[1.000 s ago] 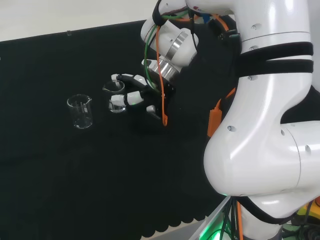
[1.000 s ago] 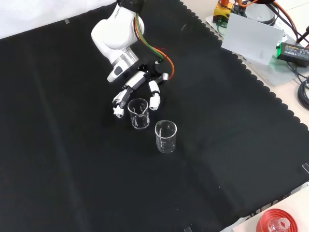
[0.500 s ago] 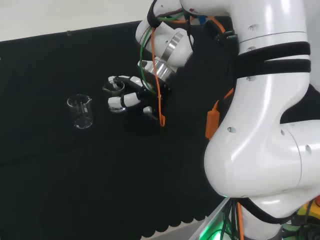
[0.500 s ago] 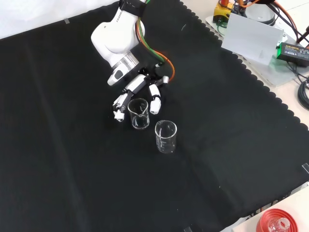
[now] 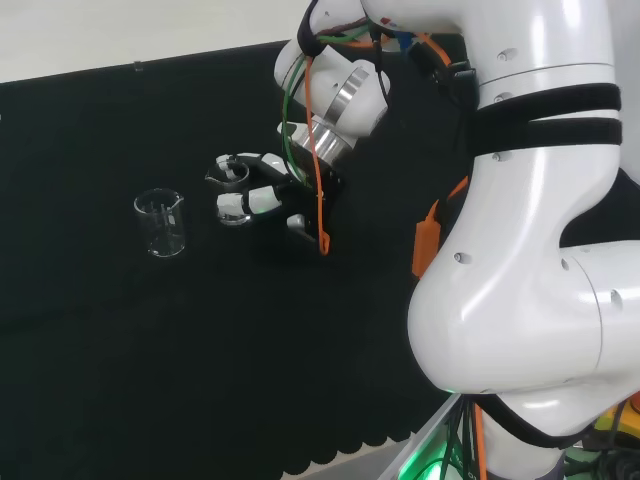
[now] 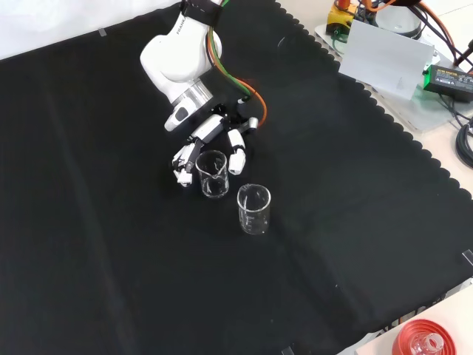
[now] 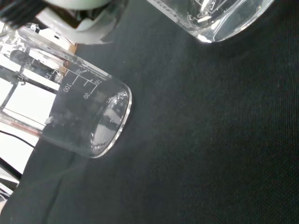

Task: Pick up the beaker on the right.

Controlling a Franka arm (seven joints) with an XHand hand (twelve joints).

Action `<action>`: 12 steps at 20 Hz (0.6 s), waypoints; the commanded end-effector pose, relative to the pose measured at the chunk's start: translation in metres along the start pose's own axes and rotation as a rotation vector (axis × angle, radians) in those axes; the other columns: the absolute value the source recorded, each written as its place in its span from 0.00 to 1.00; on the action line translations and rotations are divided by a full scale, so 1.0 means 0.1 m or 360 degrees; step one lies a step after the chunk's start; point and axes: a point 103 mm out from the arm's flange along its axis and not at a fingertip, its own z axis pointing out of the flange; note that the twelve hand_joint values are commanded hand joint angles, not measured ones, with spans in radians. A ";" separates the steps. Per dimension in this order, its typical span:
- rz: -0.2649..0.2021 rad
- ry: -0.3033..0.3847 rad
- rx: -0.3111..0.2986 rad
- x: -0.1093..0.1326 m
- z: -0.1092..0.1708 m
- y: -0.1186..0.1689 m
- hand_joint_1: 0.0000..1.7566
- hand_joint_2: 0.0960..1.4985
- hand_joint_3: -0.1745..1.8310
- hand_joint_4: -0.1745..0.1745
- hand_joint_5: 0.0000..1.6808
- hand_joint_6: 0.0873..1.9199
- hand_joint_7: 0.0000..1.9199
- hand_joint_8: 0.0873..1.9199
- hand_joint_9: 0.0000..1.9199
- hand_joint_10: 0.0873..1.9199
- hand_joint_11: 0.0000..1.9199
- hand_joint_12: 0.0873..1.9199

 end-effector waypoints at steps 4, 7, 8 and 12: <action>0.0009 0.0034 -0.0023 0.01 -0.02 -0.01 0.51 0.34 0.37 0.44 0.24 0.00 0.19 0.24 0.18 0.29 0.00 0.60; -0.0001 0.0041 -0.0014 0.04 0.03 0.01 0.51 0.34 0.37 0.44 0.25 0.00 0.19 0.24 0.19 0.29 0.00 0.62; -0.0007 0.0040 -0.0012 0.04 0.03 0.01 0.51 0.34 0.37 0.44 0.25 0.00 0.20 0.25 0.19 0.29 0.00 0.62; -0.0012 0.0068 -0.0019 0.02 0.00 -0.01 0.51 0.34 0.37 0.44 0.27 0.00 0.23 0.25 0.21 0.29 0.00 0.63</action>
